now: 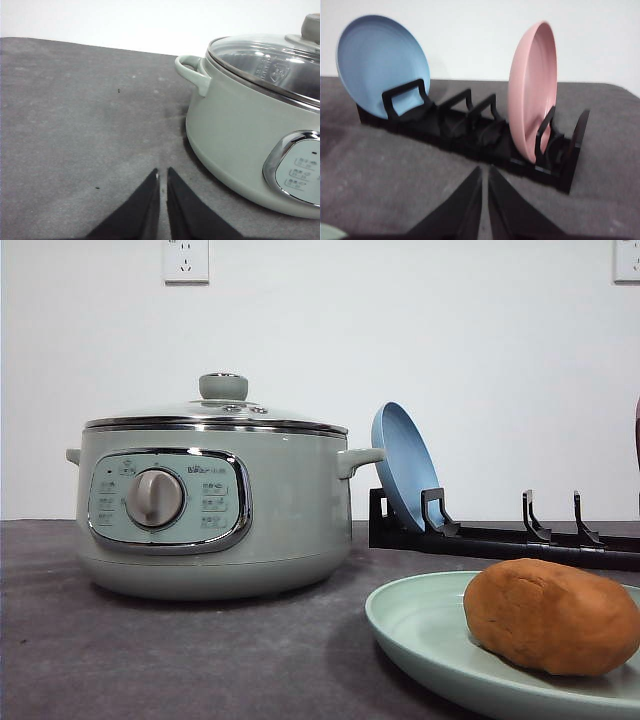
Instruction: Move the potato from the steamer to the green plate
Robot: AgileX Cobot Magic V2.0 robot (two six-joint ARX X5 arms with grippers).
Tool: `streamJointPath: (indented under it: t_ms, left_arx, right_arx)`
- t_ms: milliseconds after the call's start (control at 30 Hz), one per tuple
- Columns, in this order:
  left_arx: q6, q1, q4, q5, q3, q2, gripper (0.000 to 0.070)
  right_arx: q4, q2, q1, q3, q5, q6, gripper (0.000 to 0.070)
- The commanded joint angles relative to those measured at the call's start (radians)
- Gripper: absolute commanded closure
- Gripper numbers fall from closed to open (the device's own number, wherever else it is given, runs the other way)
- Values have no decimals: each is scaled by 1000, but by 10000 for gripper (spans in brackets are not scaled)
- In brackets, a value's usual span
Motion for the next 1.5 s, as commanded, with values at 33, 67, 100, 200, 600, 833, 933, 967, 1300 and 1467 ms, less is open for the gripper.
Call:
streamJointPath:
  t_ms: [33,67,100,200,600,833,933,967,1300,1467]
  left_arx:
    - [0,0,17,-2,-20,-2,681]
    - [0,0,17,-2,-20,-2,681]
    - [0,0,17,-2,-20,-2,681]
    - [0,0,17,-2,-20,-2,681]
    - [0,0,17,-2,-20,-2,682]
    - [0,0,17,-2,-20,-2,682]
    - [0,0,17,-2,-20,-2,681]
    - [0,0,17,-2,-20,-2,682]
    - [0,0,17,-2,-20,-2,681]
    - [0,0,17,-2,-20,-2,681]
  right_arx:
    - [-37,-3,-2,-5,-5,-12,690]
    - [-56,-3,-2,-5,-6,-12,690]
    - [-73,-3,-2,-5,-9,-12,690]
    - [-90,-3,-2,-5,-34,-11,690]
    - [-74,-3,0,-5,-29,-10,690]
    - [-74,-3,0,-5,-29,-10,690]
    - [-75,-3,0,-5,-29,-10,690]
    - [-75,-3,0,-5,-29,-10,690]
    - [-75,-3,0,-5,-29,-10,690]
    - [-75,-3,0,-5,-29,-10,690]
